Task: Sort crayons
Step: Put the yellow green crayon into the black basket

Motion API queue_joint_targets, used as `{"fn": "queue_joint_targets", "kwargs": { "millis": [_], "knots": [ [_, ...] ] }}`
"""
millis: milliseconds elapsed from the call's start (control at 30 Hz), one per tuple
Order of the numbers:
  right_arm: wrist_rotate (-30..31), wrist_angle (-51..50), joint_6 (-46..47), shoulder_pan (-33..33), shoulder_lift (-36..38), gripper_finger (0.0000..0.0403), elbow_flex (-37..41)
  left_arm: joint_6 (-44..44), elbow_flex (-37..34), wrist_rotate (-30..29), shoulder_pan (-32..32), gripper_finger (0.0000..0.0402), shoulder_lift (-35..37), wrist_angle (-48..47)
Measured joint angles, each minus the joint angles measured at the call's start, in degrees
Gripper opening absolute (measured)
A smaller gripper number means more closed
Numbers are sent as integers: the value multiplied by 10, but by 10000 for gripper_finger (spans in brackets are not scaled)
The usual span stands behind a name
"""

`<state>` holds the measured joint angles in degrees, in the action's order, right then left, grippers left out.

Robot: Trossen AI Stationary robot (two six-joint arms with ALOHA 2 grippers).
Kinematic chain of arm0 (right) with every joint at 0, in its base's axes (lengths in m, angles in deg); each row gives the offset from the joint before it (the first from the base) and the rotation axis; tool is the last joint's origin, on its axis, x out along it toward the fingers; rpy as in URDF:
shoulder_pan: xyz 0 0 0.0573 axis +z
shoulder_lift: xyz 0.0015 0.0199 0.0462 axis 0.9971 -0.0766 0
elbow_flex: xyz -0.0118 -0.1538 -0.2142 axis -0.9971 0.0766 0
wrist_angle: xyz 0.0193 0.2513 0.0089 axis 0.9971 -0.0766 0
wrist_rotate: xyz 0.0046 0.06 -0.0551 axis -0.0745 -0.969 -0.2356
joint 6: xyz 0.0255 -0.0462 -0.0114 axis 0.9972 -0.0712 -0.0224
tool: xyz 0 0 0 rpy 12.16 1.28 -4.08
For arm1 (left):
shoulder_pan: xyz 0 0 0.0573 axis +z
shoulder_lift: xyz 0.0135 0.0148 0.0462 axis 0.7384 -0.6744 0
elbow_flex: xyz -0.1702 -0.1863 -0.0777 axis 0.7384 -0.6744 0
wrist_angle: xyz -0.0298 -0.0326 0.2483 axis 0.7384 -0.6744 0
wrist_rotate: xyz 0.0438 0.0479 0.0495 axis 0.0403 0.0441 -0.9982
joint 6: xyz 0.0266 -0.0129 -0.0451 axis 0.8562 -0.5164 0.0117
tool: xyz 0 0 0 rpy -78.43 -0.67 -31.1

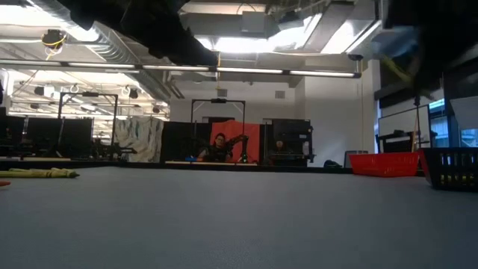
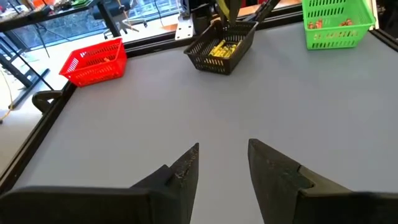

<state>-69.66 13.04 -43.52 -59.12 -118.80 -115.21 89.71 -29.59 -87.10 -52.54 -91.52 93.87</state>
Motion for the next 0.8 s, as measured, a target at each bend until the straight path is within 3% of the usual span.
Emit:
{"fn": "queue_joint_targets", "kwargs": {
  "millis": [200,433,633,800],
  "knots": [
    [-59,-107,143,19,-2,30,14,1,0,0,0,123,0,0],
    [-114,-125,192,20,-2,32,77,1,0,0,0,123,0,0],
    [-116,-102,225,20,-2,63,138,1,0,0,0,123,0,0],
    [-117,-93,199,20,-2,119,130,1,0,0,0,123,0,0]
  ]
}}
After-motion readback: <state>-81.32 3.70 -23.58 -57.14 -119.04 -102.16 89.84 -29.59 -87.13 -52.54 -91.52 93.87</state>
